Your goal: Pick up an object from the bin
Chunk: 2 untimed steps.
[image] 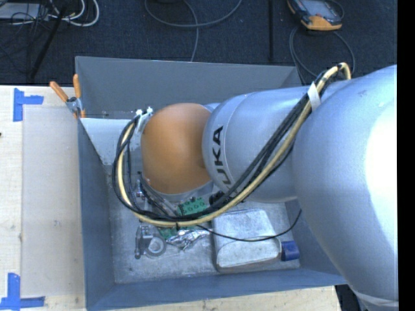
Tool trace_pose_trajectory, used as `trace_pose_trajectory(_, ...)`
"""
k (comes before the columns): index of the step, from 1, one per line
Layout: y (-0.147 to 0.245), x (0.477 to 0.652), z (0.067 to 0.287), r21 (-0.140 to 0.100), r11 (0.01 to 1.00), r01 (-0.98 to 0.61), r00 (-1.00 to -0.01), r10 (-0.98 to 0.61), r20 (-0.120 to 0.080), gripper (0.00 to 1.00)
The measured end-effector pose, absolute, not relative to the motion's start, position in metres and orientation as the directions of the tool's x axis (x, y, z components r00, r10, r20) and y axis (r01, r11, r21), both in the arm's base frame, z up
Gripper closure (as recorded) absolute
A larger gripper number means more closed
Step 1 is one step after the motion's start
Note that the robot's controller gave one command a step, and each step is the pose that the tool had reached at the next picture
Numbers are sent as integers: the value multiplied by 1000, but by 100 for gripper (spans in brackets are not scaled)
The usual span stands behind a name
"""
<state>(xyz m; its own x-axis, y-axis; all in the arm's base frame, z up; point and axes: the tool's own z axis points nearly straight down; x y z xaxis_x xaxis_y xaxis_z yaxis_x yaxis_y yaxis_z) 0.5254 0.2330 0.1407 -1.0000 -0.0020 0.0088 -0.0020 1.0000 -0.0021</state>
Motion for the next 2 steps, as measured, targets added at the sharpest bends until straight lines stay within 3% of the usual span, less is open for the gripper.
trace_pose_trajectory(1,169,552,73,9,998,-58,-998,-58,2,0)
trace_pose_trajectory(2,172,550,78,5,998,-64,-998,-64,13,100)
